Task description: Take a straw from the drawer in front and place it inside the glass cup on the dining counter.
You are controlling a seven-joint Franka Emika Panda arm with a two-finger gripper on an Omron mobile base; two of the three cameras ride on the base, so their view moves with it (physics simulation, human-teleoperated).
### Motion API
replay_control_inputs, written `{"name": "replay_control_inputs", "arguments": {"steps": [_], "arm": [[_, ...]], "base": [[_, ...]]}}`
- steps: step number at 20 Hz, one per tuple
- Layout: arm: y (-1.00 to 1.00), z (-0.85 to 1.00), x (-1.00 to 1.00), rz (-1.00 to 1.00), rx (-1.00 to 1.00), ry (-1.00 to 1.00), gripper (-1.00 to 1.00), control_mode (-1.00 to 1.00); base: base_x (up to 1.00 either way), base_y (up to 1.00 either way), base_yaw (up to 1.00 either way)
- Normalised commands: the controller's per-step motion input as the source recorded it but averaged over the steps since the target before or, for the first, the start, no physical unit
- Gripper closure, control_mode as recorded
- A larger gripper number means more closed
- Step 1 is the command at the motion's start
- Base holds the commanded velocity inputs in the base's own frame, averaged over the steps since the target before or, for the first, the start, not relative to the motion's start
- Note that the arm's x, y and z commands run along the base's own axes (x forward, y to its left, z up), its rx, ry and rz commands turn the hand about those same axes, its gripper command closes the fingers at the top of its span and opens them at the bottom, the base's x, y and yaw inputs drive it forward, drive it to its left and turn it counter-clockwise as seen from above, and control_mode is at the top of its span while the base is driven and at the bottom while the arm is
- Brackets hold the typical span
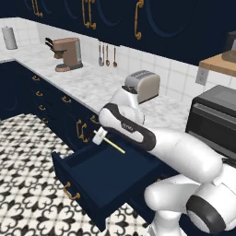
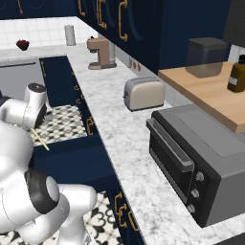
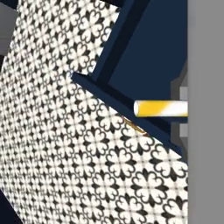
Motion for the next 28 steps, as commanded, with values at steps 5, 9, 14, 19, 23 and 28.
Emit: {"name": "replay_control_inputs", "arguments": {"steps": [5, 9, 14, 19, 23, 28], "arm": [[-0.68, 0.94, -0.37, -0.09, 0.15, 0.06, 1.00, -1.00], [-0.80, 0.52, -0.43, -0.08, 0.21, 0.07, 1.00, -1.00], [-0.54, 0.04, -0.32, -0.09, 0.17, 0.06, 1.00, -1.00], [-0.06, 0.01, -0.14, -0.02, 0.02, 0.00, 1.00, 1.00], [0.00, 0.00, 0.00, 0.00, 0.00, 0.00, 1.00, 1.00], [0.00, 0.00, 0.00, 0.00, 0.00, 0.00, 1.00, 1.00]], "base": [[0.00, 0.00, 0.00], [0.00, 0.00, 0.00], [0.00, 0.00, 0.00], [-0.80, 0.00, -0.09], [-1.00, 0.64, 0.00], [-0.74, 1.00, 0.38]]}}
